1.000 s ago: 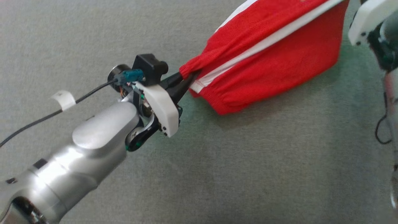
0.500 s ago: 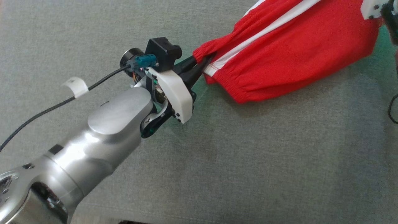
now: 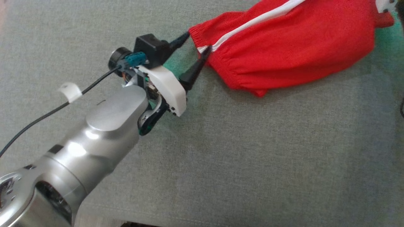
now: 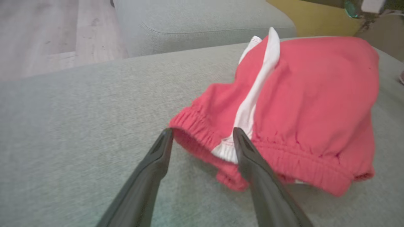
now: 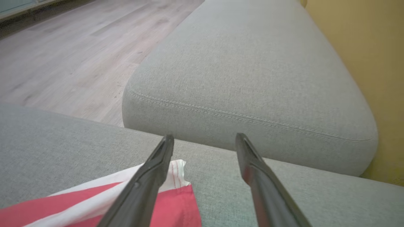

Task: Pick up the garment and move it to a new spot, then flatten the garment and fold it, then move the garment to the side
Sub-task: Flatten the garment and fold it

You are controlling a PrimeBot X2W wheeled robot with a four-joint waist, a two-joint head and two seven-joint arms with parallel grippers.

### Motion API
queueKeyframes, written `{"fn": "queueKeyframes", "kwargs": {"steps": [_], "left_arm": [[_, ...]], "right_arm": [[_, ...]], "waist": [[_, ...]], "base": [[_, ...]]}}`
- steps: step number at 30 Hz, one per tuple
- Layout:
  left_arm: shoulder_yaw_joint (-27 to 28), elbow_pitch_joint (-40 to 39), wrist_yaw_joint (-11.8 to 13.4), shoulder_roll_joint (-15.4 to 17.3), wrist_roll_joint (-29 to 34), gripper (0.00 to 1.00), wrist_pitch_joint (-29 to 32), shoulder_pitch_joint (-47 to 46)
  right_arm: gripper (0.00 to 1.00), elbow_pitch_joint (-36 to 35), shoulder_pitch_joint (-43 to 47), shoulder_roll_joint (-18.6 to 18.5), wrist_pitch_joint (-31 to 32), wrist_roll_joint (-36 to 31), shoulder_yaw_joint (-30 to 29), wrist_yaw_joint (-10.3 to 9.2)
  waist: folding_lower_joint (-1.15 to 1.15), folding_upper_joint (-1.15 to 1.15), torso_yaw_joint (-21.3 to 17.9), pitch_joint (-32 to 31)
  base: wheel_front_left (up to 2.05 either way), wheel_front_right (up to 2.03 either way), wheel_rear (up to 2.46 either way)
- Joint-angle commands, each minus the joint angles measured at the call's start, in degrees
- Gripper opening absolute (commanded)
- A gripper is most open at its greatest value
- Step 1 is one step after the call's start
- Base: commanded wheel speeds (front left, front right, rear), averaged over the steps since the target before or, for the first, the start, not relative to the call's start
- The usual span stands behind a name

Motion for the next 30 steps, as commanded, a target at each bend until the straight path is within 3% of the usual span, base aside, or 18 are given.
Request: {"fn": "queueKeyframes", "kwargs": {"steps": [1,14,21,30], "left_arm": [[2.32,0.06,0.67,1.58,0.56,1.0,-1.16,-2.45],[6.43,-0.63,4.83,5.72,0.12,1.0,-7.17,1.5],[9.52,-6.1,9.59,9.32,1.29,1.0,-8.1,5.2],[16.8,-17.09,17.92,13.91,5.98,1.0,-8.28,12.4]], "right_arm": [[1.0,-1.14,-2.08,0.49,-1.36,0.1,-0.05,-0.05],[1.0,-1.55,1.43,1.4,-10.46,7.55,0.27,-0.05],[1.0,-6.46,7.9,0.84,-13.29,13.27,2.44,-0.05],[1.0,-19.62,21.2,-0.05,-16.61,18.31,3.47,-0.05]], "waist": [[0.0,0.0,-0.42,-0.61],[0.0,0.0,-4.4,-9.22],[0.0,0.0,-6.51,-14.89],[0.0,0.0,-9.48,-20.05]], "base": [[0.0,0.0,0.0],[0.0,0.0,0.0],[0.0,0.0,0.0],[0.0,0.0,0.0]]}}
